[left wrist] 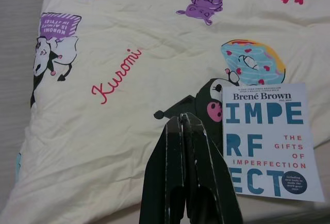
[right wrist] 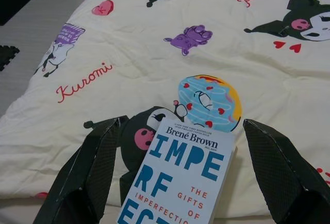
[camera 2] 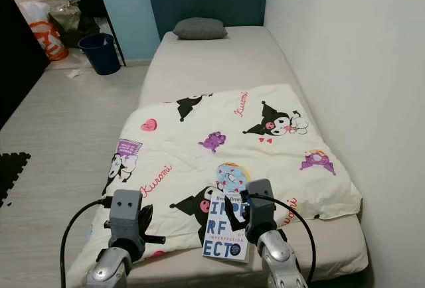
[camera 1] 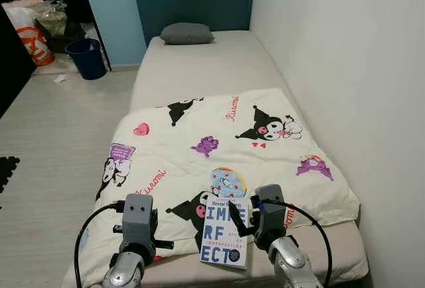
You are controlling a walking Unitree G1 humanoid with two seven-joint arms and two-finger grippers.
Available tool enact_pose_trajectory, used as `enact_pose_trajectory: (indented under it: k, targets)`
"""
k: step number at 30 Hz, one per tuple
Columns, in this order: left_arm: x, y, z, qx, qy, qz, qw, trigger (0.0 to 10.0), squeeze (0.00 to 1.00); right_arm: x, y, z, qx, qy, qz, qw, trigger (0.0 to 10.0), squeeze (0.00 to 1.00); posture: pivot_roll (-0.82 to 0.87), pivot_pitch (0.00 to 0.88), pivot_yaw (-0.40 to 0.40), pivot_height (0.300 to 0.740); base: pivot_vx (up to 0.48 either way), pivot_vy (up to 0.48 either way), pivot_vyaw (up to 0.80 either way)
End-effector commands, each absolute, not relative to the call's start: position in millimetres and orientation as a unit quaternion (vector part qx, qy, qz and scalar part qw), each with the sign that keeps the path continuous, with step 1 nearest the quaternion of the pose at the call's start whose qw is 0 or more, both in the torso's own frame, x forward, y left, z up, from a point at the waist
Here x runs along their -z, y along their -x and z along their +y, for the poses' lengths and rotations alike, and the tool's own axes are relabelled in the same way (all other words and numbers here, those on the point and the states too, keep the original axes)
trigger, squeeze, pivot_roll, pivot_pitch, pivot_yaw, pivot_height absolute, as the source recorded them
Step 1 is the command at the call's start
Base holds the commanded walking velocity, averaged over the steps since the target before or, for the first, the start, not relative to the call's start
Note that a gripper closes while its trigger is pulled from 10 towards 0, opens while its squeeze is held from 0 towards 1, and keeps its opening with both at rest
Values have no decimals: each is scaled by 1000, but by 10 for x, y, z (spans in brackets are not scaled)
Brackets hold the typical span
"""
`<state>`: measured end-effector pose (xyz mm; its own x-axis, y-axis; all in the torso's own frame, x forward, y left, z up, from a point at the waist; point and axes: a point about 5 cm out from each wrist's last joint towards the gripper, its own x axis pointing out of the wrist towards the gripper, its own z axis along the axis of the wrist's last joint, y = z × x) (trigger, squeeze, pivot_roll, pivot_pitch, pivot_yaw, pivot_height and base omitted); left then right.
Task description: Clean up the room
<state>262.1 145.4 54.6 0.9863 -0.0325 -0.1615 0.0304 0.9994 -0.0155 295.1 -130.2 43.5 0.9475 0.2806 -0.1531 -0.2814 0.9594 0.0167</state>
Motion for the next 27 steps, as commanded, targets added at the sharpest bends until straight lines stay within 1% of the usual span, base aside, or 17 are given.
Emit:
enact_pose_trajectory:
  k: [1, 9, 20, 27]
  targets:
    - [-480, -2581, 1492, 12, -12, 97, 995, 10000, 0, -405, -2930, -1295, -142, -4, 86, 986, 10000, 0, 8, 160, 18, 700, 0, 0, 0]
    - [-486, -2589, 1511, 9, -15, 93, 995, 10000, 0, -417, -2945, -1283, -144, -6, 85, 986, 10000, 0, 10, 163, 20, 680, 0, 0, 0]
    - [-479, -2573, 1538, 10, -25, 99, 995, 10000, 0, -456, -3003, -1284, -142, -16, 85, 986, 10000, 0, 21, 169, 23, 635, 0, 0, 0]
    - [-471, -2596, 1597, -4, -19, 107, 994, 10000, 0, -514, -3086, -1270, -135, -34, 83, 987, 10000, 0, 26, 169, 23, 635, 0, 0, 0]
